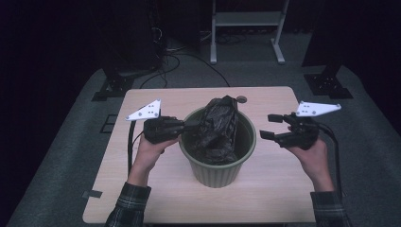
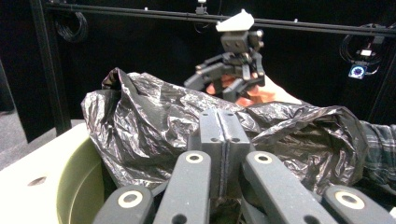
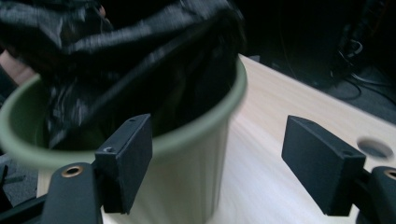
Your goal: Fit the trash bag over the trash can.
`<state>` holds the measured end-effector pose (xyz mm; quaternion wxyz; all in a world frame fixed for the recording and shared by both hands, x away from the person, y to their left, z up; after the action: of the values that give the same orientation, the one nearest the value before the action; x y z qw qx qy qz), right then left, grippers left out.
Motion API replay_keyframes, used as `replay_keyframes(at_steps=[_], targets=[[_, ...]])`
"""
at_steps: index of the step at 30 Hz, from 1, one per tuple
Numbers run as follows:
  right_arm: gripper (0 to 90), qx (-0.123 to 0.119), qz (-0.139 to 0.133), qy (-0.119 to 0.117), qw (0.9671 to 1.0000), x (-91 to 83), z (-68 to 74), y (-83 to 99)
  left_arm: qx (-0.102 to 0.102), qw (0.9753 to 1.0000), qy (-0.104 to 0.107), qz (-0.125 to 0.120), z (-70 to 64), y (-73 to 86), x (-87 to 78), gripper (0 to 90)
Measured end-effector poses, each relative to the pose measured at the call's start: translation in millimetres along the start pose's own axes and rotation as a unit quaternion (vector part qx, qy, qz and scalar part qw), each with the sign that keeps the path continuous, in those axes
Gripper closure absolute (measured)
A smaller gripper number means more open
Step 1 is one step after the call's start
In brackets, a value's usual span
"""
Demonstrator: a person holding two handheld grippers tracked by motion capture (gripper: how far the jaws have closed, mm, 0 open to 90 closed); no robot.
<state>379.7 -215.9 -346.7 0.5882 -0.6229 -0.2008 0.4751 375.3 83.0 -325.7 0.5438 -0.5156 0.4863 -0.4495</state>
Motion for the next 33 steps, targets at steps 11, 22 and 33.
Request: replay_keyframes(at_steps=[11,22,33], targets=[[23.5,-0.018,0.007,-0.022,0.9996,50.0,-2.4,-53.1,0.0,1.0,0.003,0.0,-1.4,-0.1,-2.6,89.5],[34.2,-0.014,-0.011,-0.042,0.999,78.0,-6.6,-85.5,0.002,1.0,0.005,-0.003,-3.1,-2.3,-6.7,89.5],[78.5,-0.046,0.071,-0.083,0.9929,100.2,10.8,-64.8,0.01,0.9994,-0.006,-0.032,0.1,-15.8,-13.0,89.5]])
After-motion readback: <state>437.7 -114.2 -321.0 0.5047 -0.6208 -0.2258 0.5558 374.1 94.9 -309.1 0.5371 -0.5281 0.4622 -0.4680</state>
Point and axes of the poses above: each handheld gripper's, and its own axes: x roughly forward along the jaws, y roughly out of its underside, z roughly to its left, the point moved 7 cm from there along x, roughly forward along the jaws, and after that the axes turned 3 degrees about x, right-handed, at the moved point
